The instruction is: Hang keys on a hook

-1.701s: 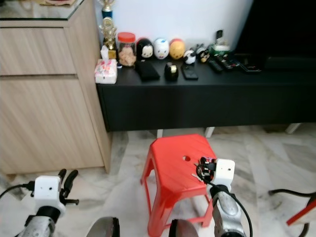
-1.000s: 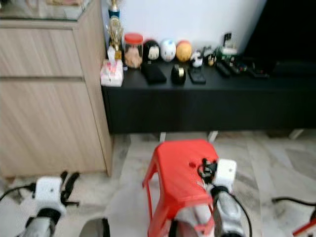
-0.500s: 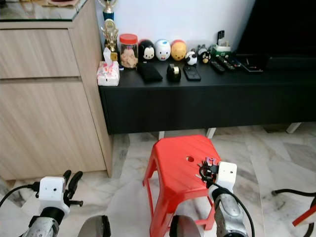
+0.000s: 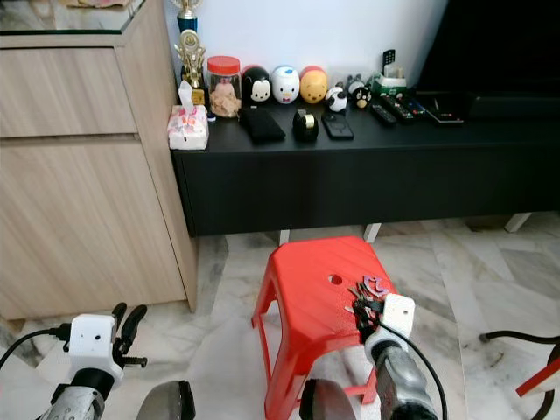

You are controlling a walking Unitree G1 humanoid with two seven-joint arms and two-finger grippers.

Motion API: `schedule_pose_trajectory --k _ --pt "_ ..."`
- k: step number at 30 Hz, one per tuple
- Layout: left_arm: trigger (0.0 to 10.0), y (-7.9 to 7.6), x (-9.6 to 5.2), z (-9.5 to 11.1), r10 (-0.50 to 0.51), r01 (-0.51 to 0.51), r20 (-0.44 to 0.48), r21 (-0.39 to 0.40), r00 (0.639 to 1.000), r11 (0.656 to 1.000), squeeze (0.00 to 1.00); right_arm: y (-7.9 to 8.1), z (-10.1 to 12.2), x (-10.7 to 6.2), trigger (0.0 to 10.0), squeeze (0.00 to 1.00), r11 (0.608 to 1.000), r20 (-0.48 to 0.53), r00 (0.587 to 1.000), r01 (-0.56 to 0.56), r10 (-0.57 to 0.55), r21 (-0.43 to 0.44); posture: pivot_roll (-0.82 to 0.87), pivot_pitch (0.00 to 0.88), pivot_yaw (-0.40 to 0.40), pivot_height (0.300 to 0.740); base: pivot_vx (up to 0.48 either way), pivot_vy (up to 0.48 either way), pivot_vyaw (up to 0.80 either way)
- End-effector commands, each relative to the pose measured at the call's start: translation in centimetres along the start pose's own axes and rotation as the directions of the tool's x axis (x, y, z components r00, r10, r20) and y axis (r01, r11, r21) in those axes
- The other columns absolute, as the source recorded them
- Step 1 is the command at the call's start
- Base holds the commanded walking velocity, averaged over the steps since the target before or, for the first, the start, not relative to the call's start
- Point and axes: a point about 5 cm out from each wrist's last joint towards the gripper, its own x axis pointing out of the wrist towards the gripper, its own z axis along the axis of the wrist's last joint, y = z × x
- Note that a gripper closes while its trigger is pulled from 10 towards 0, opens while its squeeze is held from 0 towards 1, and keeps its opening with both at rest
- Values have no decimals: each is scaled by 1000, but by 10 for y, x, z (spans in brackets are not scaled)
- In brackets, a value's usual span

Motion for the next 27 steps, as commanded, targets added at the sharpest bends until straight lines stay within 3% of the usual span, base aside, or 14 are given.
schedule_pose_trajectory --k 1,9,10,11,19,27 --pt "10000 -2 -2 2 -10 10 9 10 1000 1000 0 -4 2 0 10000 1000 1000 -9 1000 24 -24 16 117 0 -108 587 0 0 0" --pt "10000 -1 -11 2 -3 3 0 18 1000 1000 0 -10 -6 -5 10000 1000 1000 12 1000 26 -26 2 117 4 -108 587 0 0 0" --pt "10000 -1 -11 2 -2 2 0 18 1000 1000 0 -11 -6 -6 10000 847 1000 14 1000 28 -28 1 116 11 -108 587 0 0 0" --pt "10000 -1 -12 3 -1 1 1 19 1000 1000 0 -12 -7 -7 10000 27 1000 16 999 30 -30 -2 115 21 -110 587 0 0 0" --pt "10000 2 -20 20 7 -8 42 23 999 1000 0 -26 -17 -18 10000 0 999 57 998 39 -38 -18 124 95 -117 587 0 0 0" --pt "10000 4 -15 41 17 -19 99 16 995 1000 0 -33 -19 -28 10000 0 999 129 992 8 -4 -31 124 138 -121 587 0 0 0"
